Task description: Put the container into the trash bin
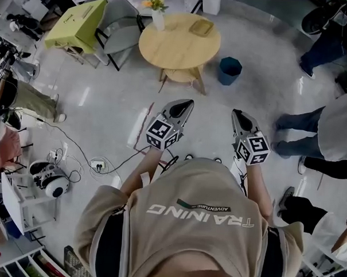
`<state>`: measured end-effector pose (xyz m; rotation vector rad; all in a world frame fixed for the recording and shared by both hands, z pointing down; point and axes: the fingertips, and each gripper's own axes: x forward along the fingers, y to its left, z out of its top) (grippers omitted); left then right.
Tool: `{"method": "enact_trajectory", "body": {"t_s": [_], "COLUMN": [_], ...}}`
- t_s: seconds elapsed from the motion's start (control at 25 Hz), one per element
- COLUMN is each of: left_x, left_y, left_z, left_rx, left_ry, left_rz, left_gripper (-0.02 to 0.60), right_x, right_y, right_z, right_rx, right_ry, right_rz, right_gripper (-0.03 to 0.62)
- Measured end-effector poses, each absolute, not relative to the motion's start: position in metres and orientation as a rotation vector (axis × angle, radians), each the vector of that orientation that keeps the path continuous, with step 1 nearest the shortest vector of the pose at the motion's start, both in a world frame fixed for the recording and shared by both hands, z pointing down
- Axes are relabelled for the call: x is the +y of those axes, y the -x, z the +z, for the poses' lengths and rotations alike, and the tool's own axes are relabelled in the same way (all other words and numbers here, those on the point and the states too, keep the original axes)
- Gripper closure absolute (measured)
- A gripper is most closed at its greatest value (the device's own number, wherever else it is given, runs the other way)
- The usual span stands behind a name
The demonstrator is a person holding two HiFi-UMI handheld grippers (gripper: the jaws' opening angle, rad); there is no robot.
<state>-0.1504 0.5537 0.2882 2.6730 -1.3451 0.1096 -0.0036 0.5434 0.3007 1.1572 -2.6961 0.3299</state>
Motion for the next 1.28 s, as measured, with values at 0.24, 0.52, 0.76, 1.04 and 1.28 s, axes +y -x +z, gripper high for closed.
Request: {"method": "enact_trajectory", "body": {"t_s": [0.24,0.52,0.76,1.04,1.28], "left_x": [0.557,0.555,0.497,0.403,0.353], "left_y": [0.170,0.183,0.163,0.110,0.095], "left_z": [0.314,0.346,0.346,0.330,0.330], "left_rx": [-1.318,-1.317,-1.328,-1.335,-1.448], "left_ry": [-2.659,-2.537,-2.529,-2.449,-2.400], "left_rz": [0.095,0.104,0.146,-0.064,-0.015], "left_gripper": [0.575,0.575,0.575,0.575,0.575], "right_x": [0.543,0.525,0.476,0.395,0.341], "right_y": [0.013,0.021,0.016,-0.029,-0.042], "right_z": [0.328,0.338,0.331,0.339,0.342], "right_rx": [-2.642,-2.611,-2.709,-2.753,-2.786], "right_ry": [-1.196,-1.198,-1.149,-1.057,-0.899], "right_rz": [0.413,0.411,0.449,0.451,0.437], "right_gripper": [0.594,0.594,0.594,0.594,0.594]}}
